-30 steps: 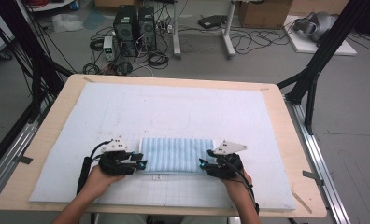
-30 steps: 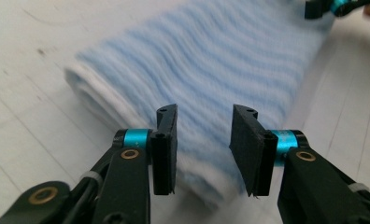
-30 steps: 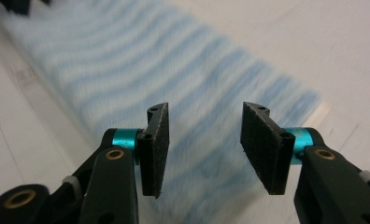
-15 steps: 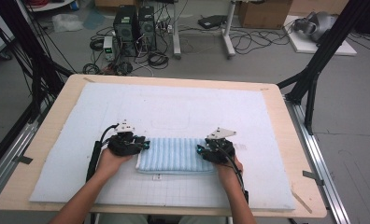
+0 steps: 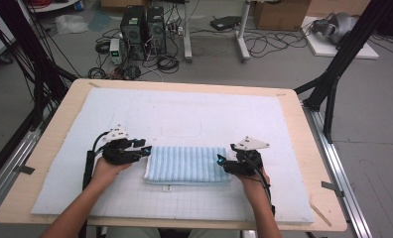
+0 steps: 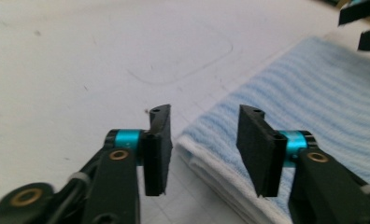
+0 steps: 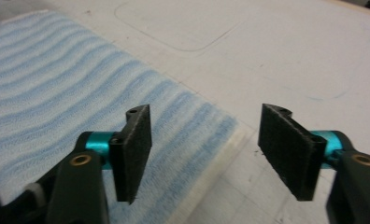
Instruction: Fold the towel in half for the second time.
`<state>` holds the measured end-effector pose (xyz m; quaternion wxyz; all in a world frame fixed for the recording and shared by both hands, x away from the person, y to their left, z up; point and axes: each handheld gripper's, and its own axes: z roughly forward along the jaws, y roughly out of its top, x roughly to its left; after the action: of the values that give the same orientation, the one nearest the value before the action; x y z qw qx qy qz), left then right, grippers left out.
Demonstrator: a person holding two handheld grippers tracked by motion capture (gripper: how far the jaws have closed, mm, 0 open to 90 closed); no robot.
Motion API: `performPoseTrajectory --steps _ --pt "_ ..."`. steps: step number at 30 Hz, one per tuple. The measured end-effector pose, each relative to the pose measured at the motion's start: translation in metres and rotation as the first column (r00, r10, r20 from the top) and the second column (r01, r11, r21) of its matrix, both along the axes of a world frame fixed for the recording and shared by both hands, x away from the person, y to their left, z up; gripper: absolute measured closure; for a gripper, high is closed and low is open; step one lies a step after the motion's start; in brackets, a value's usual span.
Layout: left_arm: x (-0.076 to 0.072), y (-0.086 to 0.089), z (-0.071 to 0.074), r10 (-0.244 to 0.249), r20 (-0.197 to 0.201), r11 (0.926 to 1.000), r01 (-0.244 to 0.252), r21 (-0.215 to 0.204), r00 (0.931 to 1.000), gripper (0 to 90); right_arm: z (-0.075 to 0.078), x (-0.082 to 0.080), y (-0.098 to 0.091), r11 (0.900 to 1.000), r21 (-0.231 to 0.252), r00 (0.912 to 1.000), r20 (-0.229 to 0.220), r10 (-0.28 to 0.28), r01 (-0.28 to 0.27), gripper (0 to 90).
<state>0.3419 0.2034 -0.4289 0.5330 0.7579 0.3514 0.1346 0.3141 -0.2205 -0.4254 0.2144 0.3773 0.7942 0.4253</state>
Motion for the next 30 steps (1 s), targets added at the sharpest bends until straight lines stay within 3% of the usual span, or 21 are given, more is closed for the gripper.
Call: performPoseTrajectory --steps 2,4,8,10,13,17,24,30 --pt "-0.003 0.009 0.004 0.019 0.032 0.9977 -0.016 -0.066 0.9993 41.6 0.004 -0.003 -0.005 0.9999 0.012 0.9996 0.029 -0.005 0.005 27.1" --pt "-0.004 0.016 0.007 0.012 0.031 0.9939 -0.009 -0.11 0.9994 36.1 0.008 -0.008 -0.008 0.9996 0.017 0.9981 0.056 -0.025 0.024 20.7" --pt "-0.01 0.024 0.01 0.056 0.061 0.9913 -0.048 -0.122 0.9966 22.9 0.012 -0.014 -0.017 0.9985 0.02 0.9948 0.088 -0.052 0.051 11.5" --pt "-0.013 0.027 0.011 0.081 0.081 0.9917 -0.072 -0.106 0.9934 16.6 0.012 -0.019 -0.022 0.9982 0.024 0.9943 0.09 -0.057 0.055 11.5" --pt "-0.016 0.028 0.01 0.097 0.102 0.9918 -0.087 -0.094 0.9901 16.7 0.013 -0.023 -0.029 0.9981 0.006 0.9932 0.099 -0.061 0.061 11.5" --pt "-0.021 0.03 0.011 0.112 0.135 0.9903 -0.1 -0.096 0.9844 17.0 0.013 -0.027 -0.038 0.9973 0.019 0.9926 0.098 -0.073 0.071 11.5" --pt "-0.024 0.031 0.009 0.124 0.143 0.9895 -0.112 -0.092 0.9818 17.2 0.012 -0.025 -0.049 0.9945 0.026 0.9906 0.089 -0.104 0.102 11.4" --pt "-0.027 0.032 0.008 0.12 0.15 0.9898 -0.106 -0.095 0.9814 17.7 0.017 -0.028 -0.051 0.9926 0.03 0.987 0.107 -0.12 0.117 11.5"
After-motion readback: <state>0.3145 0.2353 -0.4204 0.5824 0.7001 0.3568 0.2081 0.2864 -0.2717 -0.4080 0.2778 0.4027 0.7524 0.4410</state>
